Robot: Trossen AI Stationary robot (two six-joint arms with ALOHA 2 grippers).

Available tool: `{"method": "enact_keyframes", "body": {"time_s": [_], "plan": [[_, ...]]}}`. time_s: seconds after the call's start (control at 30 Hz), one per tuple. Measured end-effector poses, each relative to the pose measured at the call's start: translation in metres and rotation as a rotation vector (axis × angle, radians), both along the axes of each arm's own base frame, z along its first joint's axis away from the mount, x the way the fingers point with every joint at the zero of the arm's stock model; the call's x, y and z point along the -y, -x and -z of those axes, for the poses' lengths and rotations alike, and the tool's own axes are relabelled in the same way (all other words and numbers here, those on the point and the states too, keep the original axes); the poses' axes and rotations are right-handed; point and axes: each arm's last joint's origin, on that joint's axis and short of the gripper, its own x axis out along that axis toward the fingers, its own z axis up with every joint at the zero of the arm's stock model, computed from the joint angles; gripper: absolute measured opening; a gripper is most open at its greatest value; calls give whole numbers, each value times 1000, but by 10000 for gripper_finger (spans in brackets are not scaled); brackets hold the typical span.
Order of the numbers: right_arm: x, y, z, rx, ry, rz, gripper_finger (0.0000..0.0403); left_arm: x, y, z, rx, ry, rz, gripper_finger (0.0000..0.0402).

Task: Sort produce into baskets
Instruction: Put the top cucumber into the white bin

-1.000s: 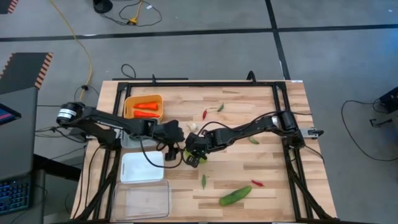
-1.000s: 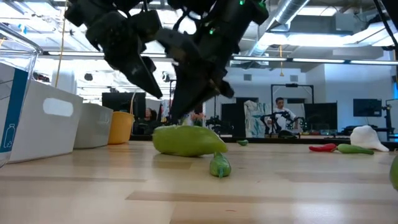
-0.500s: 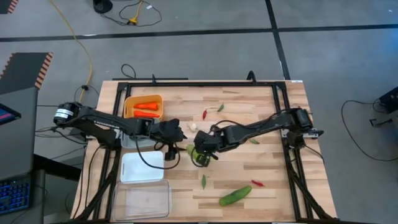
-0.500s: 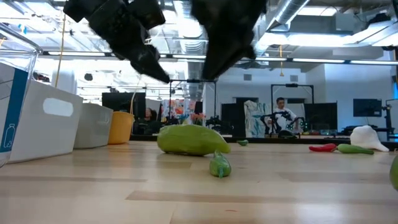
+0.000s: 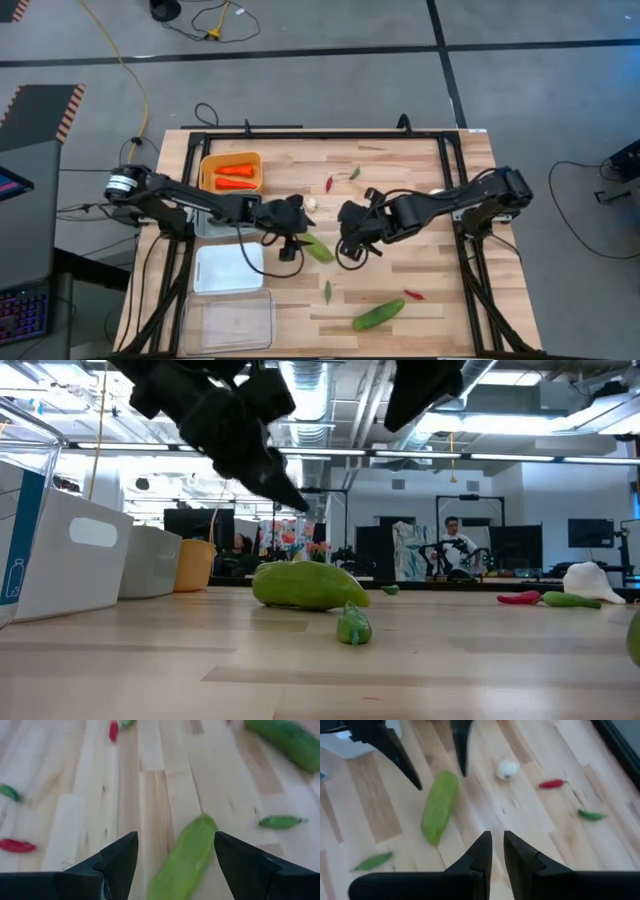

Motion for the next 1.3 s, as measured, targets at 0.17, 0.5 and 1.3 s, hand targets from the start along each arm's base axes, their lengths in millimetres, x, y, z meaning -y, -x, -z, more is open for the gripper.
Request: {"method": "enact_keyframes", "body": {"time_s": [0.17,0.5,1.3], "plan": [[4,11,-10,-5,7,5,75,4,-21,14,-62,-1,58,249],[5,16,-5,-81,19,2,75,8,-50,43,-262,-63,157,249],[-24,48,54,-275,-30,39,75,9,-57,32,-427,-35,137,165]]}}
